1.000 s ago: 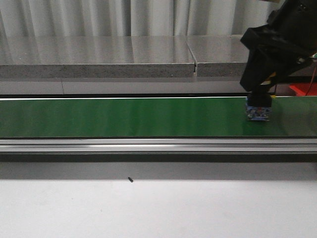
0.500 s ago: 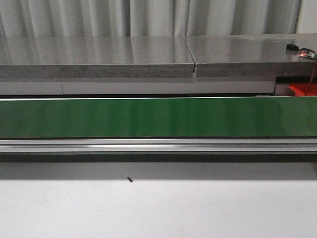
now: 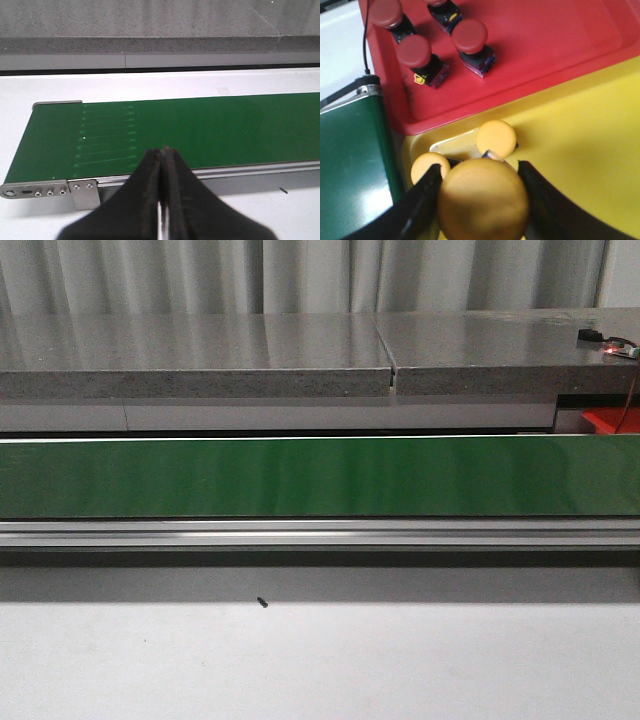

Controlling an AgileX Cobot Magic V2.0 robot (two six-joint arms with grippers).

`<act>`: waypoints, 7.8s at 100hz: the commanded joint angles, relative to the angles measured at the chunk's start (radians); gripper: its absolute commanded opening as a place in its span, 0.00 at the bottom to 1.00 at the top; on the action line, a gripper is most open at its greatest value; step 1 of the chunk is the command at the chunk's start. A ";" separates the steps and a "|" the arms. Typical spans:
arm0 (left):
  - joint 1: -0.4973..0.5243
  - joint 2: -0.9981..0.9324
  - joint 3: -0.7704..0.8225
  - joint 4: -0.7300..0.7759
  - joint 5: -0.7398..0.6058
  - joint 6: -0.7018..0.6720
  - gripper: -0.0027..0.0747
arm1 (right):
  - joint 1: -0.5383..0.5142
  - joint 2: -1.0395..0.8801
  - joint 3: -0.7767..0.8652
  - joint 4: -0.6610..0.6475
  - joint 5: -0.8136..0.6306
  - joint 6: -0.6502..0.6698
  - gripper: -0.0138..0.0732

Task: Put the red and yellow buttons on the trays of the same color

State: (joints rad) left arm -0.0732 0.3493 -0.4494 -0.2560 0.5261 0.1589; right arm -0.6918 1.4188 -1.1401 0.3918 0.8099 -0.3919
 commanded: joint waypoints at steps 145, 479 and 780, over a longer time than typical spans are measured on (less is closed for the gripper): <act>-0.009 0.005 -0.028 -0.017 -0.069 0.000 0.01 | -0.008 0.198 0.165 -0.040 -0.228 -0.003 0.49; -0.009 0.005 -0.028 -0.017 -0.069 0.000 0.01 | 0.719 -1.367 1.083 -0.363 -0.752 0.355 0.08; -0.009 -0.385 0.480 0.213 -0.540 -0.117 0.01 | 0.719 -1.448 1.152 -0.362 -0.798 0.358 0.08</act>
State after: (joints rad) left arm -0.0732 -0.0052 -0.0031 -0.0416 0.0719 0.0540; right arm 0.0277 -0.0119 0.0279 0.0403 0.0914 -0.0341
